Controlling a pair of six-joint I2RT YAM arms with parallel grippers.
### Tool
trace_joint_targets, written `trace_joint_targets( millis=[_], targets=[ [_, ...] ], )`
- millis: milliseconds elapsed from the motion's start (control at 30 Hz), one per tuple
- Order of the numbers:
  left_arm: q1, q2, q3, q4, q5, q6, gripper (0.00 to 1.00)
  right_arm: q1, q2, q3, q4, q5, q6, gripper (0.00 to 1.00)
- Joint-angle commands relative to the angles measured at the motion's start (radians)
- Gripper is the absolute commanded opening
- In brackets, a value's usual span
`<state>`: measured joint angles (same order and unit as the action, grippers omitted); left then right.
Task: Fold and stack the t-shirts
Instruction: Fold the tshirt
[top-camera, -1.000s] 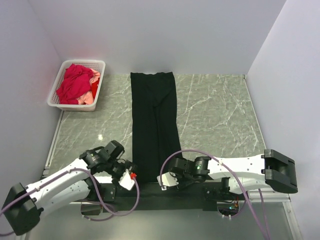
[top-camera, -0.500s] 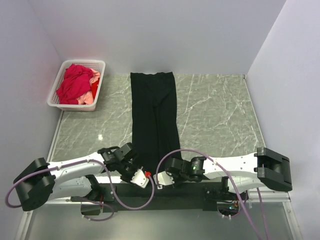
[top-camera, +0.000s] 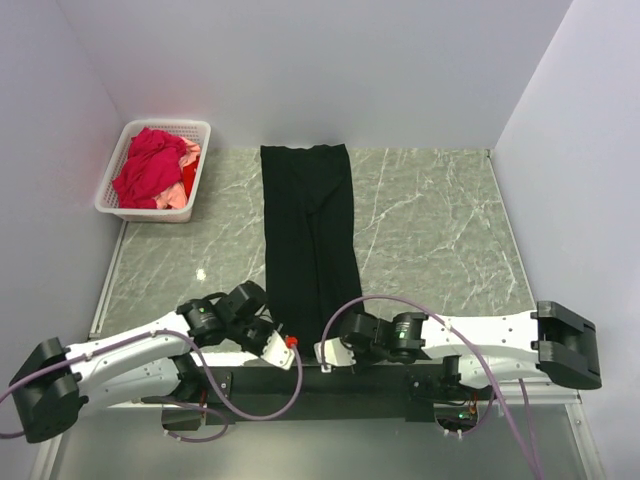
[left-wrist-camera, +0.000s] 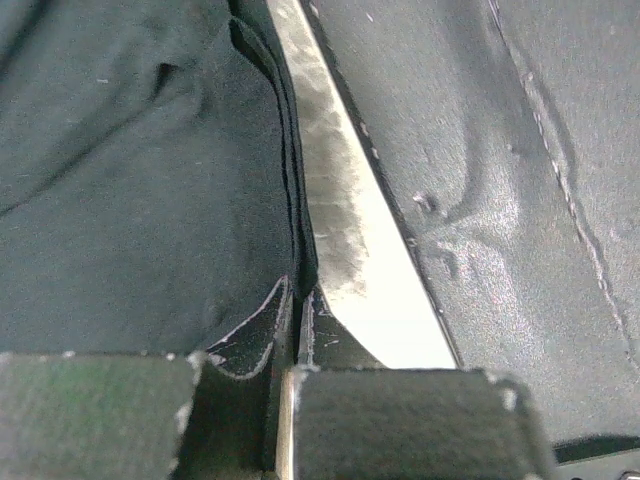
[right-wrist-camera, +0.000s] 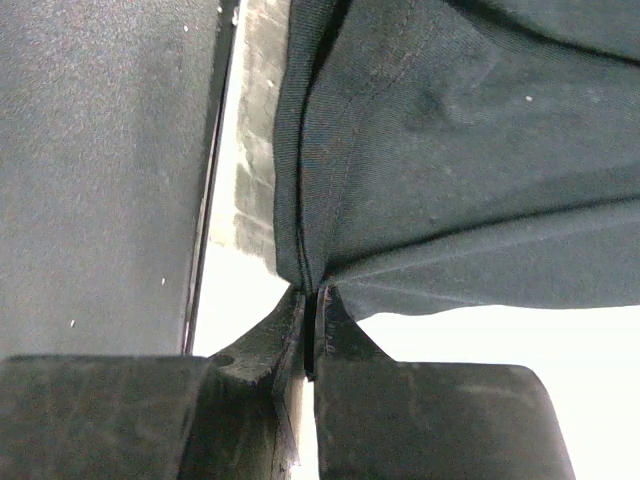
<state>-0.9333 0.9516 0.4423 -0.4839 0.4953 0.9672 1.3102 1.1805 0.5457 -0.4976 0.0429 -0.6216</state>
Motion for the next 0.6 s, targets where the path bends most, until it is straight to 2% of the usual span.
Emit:
trace_joint_targets(
  millis=[0, 167, 367, 567],
  targets=[
    [0.005, -0.05, 0.024, -0.015, 0.019, -0.062, 0.01, -0.034, -0.041, 0.017, -0.074, -0.015, 0.03, 0.0],
    [0.085, -0.088, 0.053, -0.01, 0.025, -0.097, 0.01, -0.127, -0.042, 0.055, -0.07, -0.015, 0.0, 0.0],
    [0.224, -0.063, 0.088, 0.03, 0.031, -0.025, 0.01, -0.268, -0.032, 0.111, -0.03, 0.012, -0.139, 0.0],
    [0.307, -0.008, 0.09, 0.183, 0.011, 0.053, 0.01, -0.396, 0.042, 0.186, 0.042, 0.017, -0.297, 0.0]
  ],
)
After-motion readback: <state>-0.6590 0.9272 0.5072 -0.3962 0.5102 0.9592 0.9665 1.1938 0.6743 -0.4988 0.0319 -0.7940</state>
